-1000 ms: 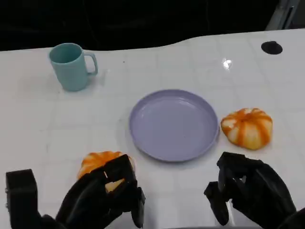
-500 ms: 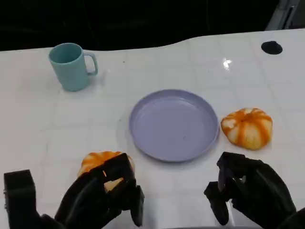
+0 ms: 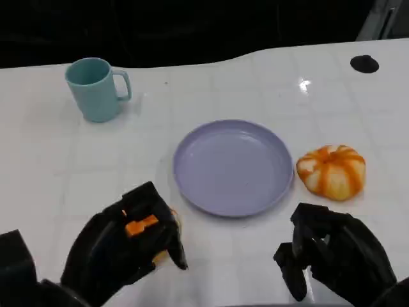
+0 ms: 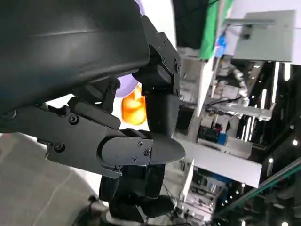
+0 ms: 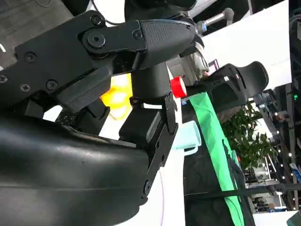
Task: Grasp the bread from the table and place it into the plate.
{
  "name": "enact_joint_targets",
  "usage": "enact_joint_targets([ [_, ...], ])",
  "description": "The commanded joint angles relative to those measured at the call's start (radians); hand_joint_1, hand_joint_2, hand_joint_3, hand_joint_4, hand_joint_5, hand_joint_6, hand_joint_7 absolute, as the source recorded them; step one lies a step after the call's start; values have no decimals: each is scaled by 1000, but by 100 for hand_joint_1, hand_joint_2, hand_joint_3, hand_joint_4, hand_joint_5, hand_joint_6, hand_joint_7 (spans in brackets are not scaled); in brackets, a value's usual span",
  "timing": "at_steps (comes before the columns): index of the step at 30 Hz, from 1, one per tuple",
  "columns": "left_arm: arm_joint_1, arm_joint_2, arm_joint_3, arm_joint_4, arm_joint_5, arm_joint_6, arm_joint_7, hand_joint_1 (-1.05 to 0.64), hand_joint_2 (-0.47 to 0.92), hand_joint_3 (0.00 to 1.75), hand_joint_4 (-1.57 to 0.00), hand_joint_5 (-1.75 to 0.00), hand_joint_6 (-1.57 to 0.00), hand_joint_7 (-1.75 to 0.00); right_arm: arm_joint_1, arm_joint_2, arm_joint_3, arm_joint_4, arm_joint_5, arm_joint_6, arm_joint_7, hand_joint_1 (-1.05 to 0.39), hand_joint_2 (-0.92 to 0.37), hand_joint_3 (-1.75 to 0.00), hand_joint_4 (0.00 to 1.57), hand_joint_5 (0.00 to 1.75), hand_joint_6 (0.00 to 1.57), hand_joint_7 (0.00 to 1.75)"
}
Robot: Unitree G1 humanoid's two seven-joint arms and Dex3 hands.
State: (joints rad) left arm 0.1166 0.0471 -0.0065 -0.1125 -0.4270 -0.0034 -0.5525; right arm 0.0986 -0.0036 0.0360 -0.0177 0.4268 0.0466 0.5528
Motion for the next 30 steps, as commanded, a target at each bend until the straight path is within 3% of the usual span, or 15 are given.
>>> enact_joint_targets([
  [1, -38, 48, 13, 9, 123, -144, 19, -68, 92, 33, -45, -148, -43, -87, -3, -8, -11, 6, 5, -10, 4, -95, -75, -47, 118, 168, 102, 153],
  [4, -51, 90, 16, 13, 272, -260, 72, -77, 92, 35, -40, -127, -38, -64, -4, -8, -11, 8, 7, -10, 7, -94, -74, -48, 118, 168, 102, 152],
  [8, -58, 134, 30, 10, 372, -335, 120, -72, 92, 17, -34, -98, -37, -33, -4, -9, -11, 9, 4, -13, 8, -94, -74, -49, 118, 168, 102, 153],
  [15, -34, 226, 20, -101, 604, -309, 193, -68, 92, 9, -23, -89, -33, -21, -1, -10, -11, 1, 8, -3, 6, -95, -73, -50, 118, 168, 102, 153],
  [17, -20, 279, 18, -179, 731, -254, 190, -69, 92, 10, -21, -71, -30, -11, -1, -11, -11, 2, 7, -5, 9, -95, -72, -50, 119, 167, 103, 152],
  [21, -15, 349, -15, -250, 965, -211, 212, -74, 92, 11, -23, -54, -31, -4, 1, -15, -8, -3, -1, -9, 6, -95, -73, -51, 119, 167, 103, 153],
  [30, -35, 395, -114, -262, 1302, -135, 227, -79, 92, 4, -26, -41, -31, 0, 1, -7, -7, -2, 1, -1, -3, -94, -73, -50, 120, 165, 102, 150],
])
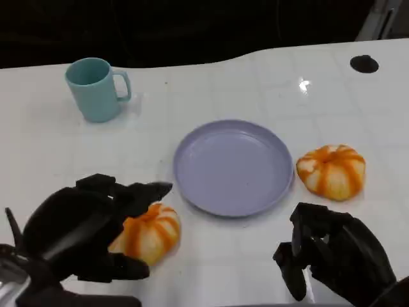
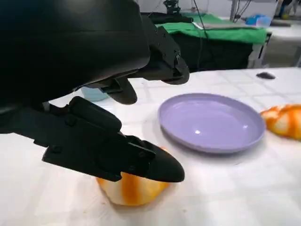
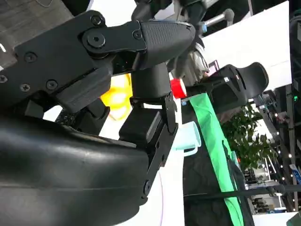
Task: Grasp the bread from the table and place it into the plate.
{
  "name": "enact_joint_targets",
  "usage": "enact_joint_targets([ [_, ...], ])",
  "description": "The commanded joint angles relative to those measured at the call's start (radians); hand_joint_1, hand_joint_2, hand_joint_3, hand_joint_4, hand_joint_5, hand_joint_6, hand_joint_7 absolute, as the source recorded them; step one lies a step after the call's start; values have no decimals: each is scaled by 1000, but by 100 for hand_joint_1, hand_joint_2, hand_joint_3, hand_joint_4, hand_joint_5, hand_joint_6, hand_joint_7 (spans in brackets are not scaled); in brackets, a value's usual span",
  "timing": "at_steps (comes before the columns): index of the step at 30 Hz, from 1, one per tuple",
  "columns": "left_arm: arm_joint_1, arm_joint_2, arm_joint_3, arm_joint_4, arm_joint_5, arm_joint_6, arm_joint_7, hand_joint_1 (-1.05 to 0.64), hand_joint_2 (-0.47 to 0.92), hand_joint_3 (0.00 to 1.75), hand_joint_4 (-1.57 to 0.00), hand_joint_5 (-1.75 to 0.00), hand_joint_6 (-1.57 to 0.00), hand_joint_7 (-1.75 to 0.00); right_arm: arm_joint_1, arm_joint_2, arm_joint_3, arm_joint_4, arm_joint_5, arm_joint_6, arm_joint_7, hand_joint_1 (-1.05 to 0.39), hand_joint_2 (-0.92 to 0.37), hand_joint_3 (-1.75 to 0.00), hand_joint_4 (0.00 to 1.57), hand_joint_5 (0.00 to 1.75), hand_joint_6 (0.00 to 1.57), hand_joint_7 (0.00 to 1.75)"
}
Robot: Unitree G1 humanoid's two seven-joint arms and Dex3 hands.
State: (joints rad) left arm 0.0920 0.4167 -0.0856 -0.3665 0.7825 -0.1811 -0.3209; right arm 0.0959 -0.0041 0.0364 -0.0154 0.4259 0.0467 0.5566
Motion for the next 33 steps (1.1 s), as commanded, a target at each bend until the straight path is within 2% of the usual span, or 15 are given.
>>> enact_joint_targets([
  [1, -14, 27, -45, -6, 110, 52, -9, -79, 92, 4, -26, -40, -31, 0, 4, -6, -6, -6, -1, 0, -10, -95, -73, -50, 120, 165, 103, 150],
  [10, -97, 16, -139, 139, 187, 115, 16, -76, 92, 3, -31, -36, -30, 0, 4, -9, -2, -10, -5, -4, -12, -95, -72, -52, 119, 166, 103, 150],
  [20, -223, -11, -243, 395, 240, 159, 137, -67, 91, 0, -39, -32, -37, -2, 5, -12, -5, -13, 4, 7, -10, -95, -71, -51, 119, 164, 104, 147],
  [29, -281, -6, -289, 611, 173, 86, 285, -53, 89, 0, -51, -37, -49, -4, 12, -12, -5, -20, 8, 5, -4, -94, -72, -51, 118, 165, 103, 149],
  [33, -298, 0, -304, 668, 143, 71, 280, -49, 91, 1, -54, -37, -50, -3, 15, -14, -4, -24, 3, 2, -6, -95, -71, -53, 119, 166, 103, 150],
])
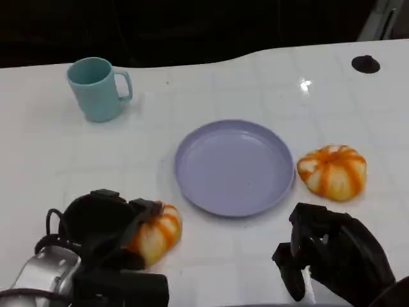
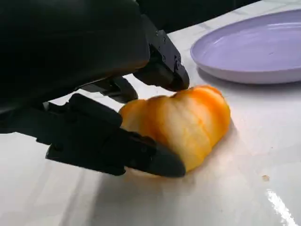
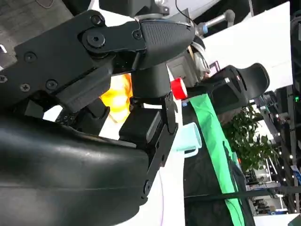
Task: Grasp the bread from the table and place it into the plate.
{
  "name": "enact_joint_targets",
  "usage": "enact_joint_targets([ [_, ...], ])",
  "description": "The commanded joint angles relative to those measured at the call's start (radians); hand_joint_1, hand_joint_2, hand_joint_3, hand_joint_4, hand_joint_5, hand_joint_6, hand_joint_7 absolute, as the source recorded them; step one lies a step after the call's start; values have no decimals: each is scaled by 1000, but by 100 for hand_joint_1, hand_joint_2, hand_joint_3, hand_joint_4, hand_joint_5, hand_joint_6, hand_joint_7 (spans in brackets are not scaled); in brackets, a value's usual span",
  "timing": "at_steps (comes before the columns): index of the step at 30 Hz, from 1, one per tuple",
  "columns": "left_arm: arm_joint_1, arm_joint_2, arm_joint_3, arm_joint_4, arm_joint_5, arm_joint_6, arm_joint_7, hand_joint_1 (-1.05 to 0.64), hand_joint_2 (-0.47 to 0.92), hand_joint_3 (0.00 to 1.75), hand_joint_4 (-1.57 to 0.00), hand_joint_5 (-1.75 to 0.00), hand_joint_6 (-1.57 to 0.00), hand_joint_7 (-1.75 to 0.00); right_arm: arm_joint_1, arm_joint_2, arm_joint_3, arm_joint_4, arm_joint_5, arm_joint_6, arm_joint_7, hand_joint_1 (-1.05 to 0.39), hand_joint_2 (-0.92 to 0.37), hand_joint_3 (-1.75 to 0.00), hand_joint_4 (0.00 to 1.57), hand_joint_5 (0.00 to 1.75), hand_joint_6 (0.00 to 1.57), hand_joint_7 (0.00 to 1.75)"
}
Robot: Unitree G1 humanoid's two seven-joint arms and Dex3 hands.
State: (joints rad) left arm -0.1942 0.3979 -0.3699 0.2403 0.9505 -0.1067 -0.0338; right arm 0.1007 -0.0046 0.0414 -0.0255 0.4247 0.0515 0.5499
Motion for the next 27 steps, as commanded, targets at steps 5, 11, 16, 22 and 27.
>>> enact_joint_targets([
  [5, -28, 28, -39, 100, -61, -15, -20, -39, 92, 3, -59, -65, -57, -1, 12, -13, -9, -27, 8, 12, -8, -95, -70, -55, 119, 166, 104, 150],
  [11, -57, 40, -65, 177, -62, -44, 42, -25, 92, 34, -71, -123, -101, -8, 9, -13, -12, -21, 9, 8, -3, -95, -69, -56, 119, 167, 104, 150],
  [16, -94, 56, -109, 250, -27, -65, 113, -27, 92, 29, -82, -142, -121, -14, 9, -15, -12, -23, 9, 10, -2, -94, -70, -56, 119, 166, 104, 150],
  [22, -112, 67, -149, 285, 1, -78, 199, -25, 92, 40, -73, -173, -93, -86, 8, -16, -13, -19, 7, -4, 7, -94, -70, -55, 120, 165, 104, 150],
  [27, -120, 68, -163, 302, 9, -90, 280, -25, 92, 43, -73, -172, -84, -98, 6, -15, -16, -16, 9, -4, 9, -94, -71, -54, 120, 165, 104, 150],
])
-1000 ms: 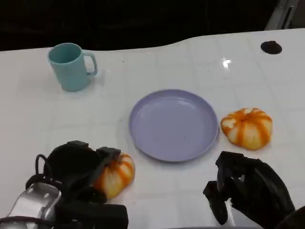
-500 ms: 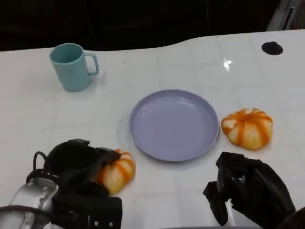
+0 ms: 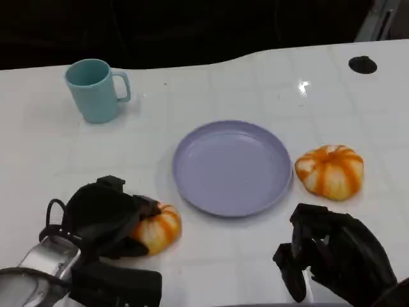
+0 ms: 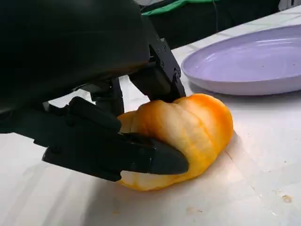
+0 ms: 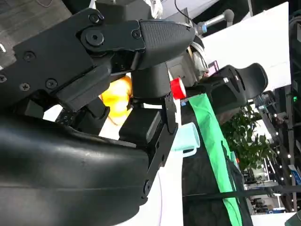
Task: Grasp the bread from the table and place it into the plate.
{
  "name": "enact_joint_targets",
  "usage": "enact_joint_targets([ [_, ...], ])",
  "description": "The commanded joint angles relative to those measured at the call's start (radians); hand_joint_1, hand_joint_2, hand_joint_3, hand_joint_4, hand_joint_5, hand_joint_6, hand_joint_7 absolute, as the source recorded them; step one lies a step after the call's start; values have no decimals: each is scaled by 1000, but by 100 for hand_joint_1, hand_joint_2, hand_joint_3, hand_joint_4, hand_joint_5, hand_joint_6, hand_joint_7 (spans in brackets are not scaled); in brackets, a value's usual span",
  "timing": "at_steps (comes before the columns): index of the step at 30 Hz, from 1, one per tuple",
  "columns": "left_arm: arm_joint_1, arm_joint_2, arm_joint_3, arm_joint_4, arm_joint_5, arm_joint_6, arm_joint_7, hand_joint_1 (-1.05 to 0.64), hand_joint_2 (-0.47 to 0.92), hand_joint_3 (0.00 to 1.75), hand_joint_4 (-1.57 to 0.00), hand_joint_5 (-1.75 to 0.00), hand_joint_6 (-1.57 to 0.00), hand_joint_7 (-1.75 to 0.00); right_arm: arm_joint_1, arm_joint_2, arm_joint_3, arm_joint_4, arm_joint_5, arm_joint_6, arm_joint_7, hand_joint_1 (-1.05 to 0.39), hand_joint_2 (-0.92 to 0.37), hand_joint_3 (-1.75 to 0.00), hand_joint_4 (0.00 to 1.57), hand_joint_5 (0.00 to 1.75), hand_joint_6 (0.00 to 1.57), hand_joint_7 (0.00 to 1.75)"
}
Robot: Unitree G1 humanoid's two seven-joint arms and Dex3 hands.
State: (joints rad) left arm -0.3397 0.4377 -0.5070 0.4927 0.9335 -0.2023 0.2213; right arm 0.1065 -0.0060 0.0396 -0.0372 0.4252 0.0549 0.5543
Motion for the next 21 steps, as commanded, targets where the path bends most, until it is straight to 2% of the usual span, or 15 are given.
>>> enact_joint_targets([
  [1, 25, 28, -26, 50, 27, 5, 41, -26, 92, 42, -74, -169, -85, -92, 0, -14, -14, -5, 8, -5, 3, -95, -71, -53, 120, 165, 104, 150],
  [4, 26, 24, -21, 51, 17, -2, 81, -26, 92, 40, -73, -170, -85, -90, -1, -14, -16, -4, 9, -3, 3, -94, -71, -53, 120, 165, 104, 150],
  [8, 30, 19, -10, 44, 10, -6, 138, -23, 92, 42, -73, -174, -69, -139, -2, -14, -18, -3, 9, -2, 2, -94, -71, -54, 120, 165, 104, 150],
  [11, 39, 21, 8, 10, -4, -9, 164, -20, 91, 42, -75, -175, -64, -157, -3, -14, -19, -4, 9, -1, 2, -94, -71, -54, 120, 165, 104, 150],
  [17, 77, 32, 63, -124, -27, 34, 128, -17, 86, 44, -79, -175, -67, -161, -4, -15, -21, 1, 4, -7, 5, -94, -70, -56, 120, 166, 104, 151],
  [20, 101, 48, 94, -229, -25, 101, 32, -16, 72, 71, -83, -175, -64, -171, -4, -15, -22, -3, 8, 3, 3, -94, -69, -56, 119, 167, 103, 151],
  [21, 110, 54, 106, -264, -27, 122, -3, -15, 70, 74, -83, -175, -64, -171, -3, -15, -22, -4, 10, 6, 3, -93, -69, -56, 119, 167, 103, 151],
])
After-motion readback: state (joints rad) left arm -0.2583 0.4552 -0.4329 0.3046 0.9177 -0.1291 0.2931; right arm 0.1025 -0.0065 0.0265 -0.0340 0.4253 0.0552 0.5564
